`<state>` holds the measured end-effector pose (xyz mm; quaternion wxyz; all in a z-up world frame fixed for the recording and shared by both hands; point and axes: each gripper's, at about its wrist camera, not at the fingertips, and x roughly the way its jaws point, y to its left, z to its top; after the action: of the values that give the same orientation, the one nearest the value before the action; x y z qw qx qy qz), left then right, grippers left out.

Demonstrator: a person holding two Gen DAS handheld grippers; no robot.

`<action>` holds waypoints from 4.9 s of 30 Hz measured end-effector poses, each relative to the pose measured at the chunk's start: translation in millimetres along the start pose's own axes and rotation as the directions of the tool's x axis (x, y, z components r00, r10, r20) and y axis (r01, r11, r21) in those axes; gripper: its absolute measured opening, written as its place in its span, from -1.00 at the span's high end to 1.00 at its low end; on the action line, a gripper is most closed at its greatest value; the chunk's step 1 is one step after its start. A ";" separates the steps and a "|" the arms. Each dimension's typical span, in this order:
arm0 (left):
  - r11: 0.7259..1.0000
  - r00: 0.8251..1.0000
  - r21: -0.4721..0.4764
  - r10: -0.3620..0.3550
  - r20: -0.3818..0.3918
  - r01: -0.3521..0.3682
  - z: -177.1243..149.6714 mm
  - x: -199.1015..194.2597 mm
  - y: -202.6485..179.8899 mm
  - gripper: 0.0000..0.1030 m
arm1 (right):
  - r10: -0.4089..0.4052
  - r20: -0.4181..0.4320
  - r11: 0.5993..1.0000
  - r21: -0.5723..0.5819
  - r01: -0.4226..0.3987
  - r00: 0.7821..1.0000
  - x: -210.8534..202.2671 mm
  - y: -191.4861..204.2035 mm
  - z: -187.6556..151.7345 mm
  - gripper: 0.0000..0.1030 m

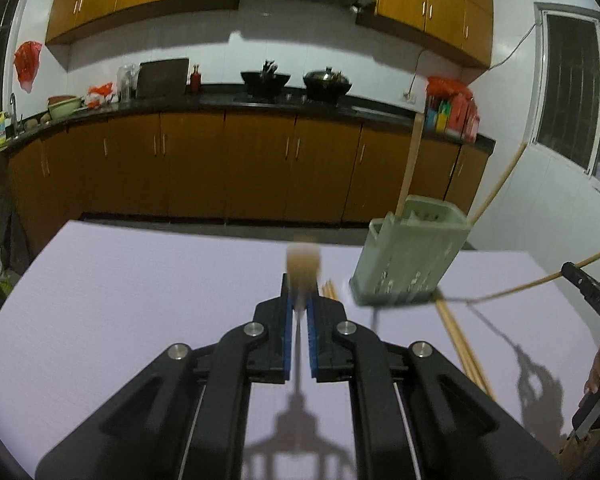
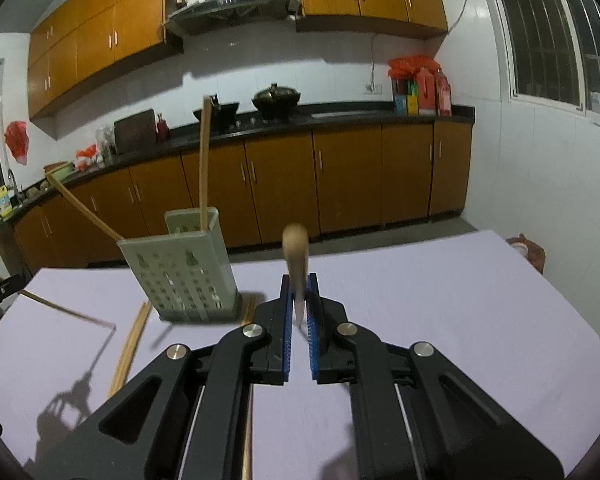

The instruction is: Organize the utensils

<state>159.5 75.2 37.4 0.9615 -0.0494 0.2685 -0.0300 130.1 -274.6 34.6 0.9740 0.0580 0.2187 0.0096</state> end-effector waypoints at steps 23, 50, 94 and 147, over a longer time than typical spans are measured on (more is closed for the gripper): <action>0.974 0.923 0.134 -0.216 0.318 0.182 131.9 -56.1 -100.8 0.86 | 0.176 0.441 0.984 -0.049 -0.173 0.880 -38.5 67.8 117.4 0.86; 0.981 0.938 0.059 -0.193 0.287 0.184 103.2 22.3 -86.5 0.45 | 0.146 0.336 0.989 -0.030 -0.145 0.930 -10.3 65.0 99.4 0.53; 0.996 0.935 0.025 -0.071 -0.347 0.085 -114.1 78.0 -40.7 0.76 | -0.045 -0.399 0.999 0.004 0.050 0.916 67.4 -10.5 -106.7 0.85; 0.999 0.943 -0.048 0.000 -0.333 -0.017 -105.8 90.3 1.3 0.82 | -0.019 -0.405 0.998 -0.058 -0.005 0.914 65.0 -0.1 -108.1 0.84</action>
<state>181.7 60.6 -99.2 0.9011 -0.0667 0.4277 -0.0268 142.7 -260.0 -90.0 0.9089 0.0256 0.4156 0.0243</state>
